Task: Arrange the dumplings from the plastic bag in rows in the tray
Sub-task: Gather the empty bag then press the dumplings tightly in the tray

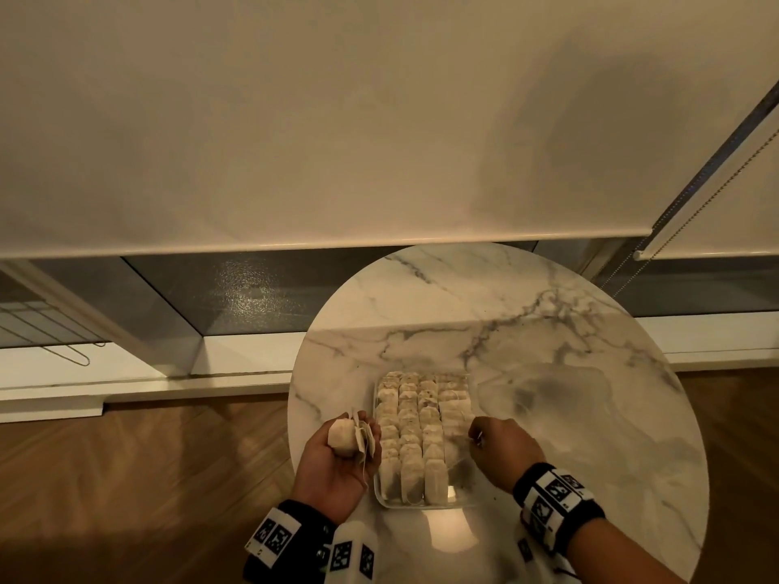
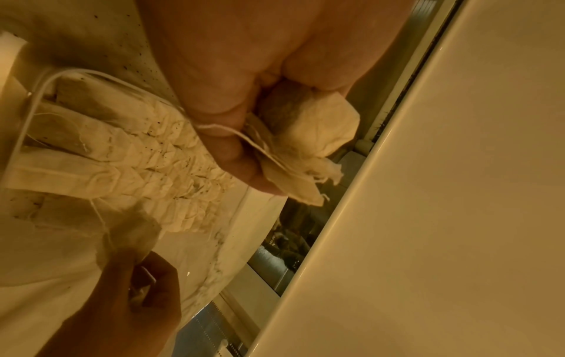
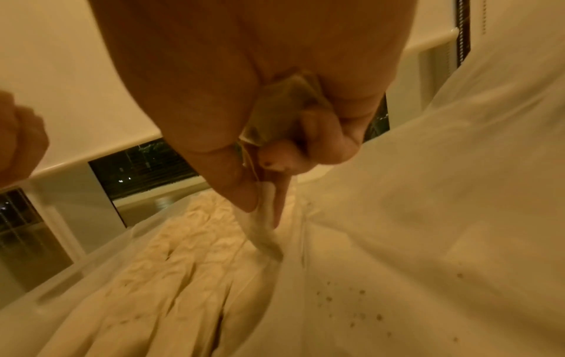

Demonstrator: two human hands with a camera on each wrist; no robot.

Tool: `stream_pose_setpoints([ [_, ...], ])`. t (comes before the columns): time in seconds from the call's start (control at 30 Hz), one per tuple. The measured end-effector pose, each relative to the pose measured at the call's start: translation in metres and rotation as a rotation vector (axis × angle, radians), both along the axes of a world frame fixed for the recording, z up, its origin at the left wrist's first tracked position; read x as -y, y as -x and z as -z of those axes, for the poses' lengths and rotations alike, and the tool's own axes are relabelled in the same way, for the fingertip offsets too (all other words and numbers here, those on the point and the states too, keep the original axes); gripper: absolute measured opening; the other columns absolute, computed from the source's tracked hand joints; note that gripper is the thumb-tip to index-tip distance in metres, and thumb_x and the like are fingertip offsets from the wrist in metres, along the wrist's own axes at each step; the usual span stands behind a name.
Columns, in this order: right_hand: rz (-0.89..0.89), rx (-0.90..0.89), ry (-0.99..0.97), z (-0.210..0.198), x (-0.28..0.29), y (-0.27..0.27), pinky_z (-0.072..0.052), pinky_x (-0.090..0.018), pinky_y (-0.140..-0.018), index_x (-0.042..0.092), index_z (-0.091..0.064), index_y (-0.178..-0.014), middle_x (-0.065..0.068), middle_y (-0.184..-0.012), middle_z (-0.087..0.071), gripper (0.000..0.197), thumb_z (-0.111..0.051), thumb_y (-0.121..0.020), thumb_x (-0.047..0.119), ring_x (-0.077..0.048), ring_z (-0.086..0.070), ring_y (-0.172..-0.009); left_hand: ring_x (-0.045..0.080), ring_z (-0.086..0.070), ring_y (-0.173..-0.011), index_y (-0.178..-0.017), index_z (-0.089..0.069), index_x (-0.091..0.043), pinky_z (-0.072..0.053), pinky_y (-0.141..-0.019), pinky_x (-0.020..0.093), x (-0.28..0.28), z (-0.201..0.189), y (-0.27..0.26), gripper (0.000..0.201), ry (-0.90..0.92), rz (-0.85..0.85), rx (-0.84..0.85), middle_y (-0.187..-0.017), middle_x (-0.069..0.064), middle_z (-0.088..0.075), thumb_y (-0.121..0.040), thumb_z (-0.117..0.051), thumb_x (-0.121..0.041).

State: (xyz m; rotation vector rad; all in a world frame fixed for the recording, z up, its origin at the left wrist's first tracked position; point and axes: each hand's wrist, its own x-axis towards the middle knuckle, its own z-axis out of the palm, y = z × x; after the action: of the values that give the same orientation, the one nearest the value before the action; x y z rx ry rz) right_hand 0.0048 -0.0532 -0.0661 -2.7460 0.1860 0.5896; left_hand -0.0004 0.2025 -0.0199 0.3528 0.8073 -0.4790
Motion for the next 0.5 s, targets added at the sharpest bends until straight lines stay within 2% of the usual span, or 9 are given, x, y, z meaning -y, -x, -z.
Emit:
stream_pose_setpoints([
  [0.13, -0.119, -0.058, -0.041, -0.005, 0.015, -0.001, -0.05, -0.022, -0.074, 0.036, -0.067, -0.105, 0.009, -0.101, -0.069, 0.018, -0.055, -0.093, 0.032, -0.011, -0.063, -0.087, 0.023, -0.069, -0.069, -0.094, -0.067, -0.005, -0.058, -0.062, 0.032, 0.0, 0.007, -0.002, 0.022, 0.013, -0.01, -0.01, -0.085, 0.009, -0.067, -0.082, -0.059, -0.021],
  [0.3, -0.342, -0.346, -0.082, -0.013, 0.013, -0.005, -0.042, -0.018, -0.077, 0.029, -0.072, -0.107, 0.005, -0.11, -0.069, 0.021, -0.065, -0.087, 0.029, -0.008, -0.057, -0.089, 0.022, -0.067, -0.069, -0.094, -0.067, -0.006, -0.058, -0.061, 0.031, 0.001, 0.011, -0.006, 0.021, 0.013, -0.001, -0.009, -0.083, 0.009, -0.066, -0.082, -0.058, -0.021],
  [0.37, -0.389, -0.41, -0.02, -0.014, 0.007, -0.01, -0.043, -0.02, -0.079, 0.027, -0.072, -0.11, 0.003, -0.114, -0.069, 0.022, -0.064, -0.089, 0.029, -0.012, -0.059, -0.092, 0.021, -0.066, -0.069, -0.092, -0.068, -0.006, -0.058, -0.062, 0.03, 0.002, 0.012, -0.007, 0.021, 0.016, 0.008, -0.011, -0.082, 0.009, -0.066, -0.082, -0.059, -0.021],
  [0.5, -0.422, -0.35, 0.18, -0.009, -0.009, -0.016, -0.05, -0.032, -0.091, 0.022, -0.064, -0.12, -0.005, -0.123, -0.063, 0.029, -0.059, -0.092, 0.026, -0.022, -0.061, -0.11, 0.021, -0.062, -0.074, -0.091, -0.069, -0.005, -0.057, -0.064, 0.031, 0.004, 0.011, -0.007, 0.02, 0.034, 0.003, -0.007, -0.084, 0.009, -0.065, -0.082, -0.059, -0.021],
])
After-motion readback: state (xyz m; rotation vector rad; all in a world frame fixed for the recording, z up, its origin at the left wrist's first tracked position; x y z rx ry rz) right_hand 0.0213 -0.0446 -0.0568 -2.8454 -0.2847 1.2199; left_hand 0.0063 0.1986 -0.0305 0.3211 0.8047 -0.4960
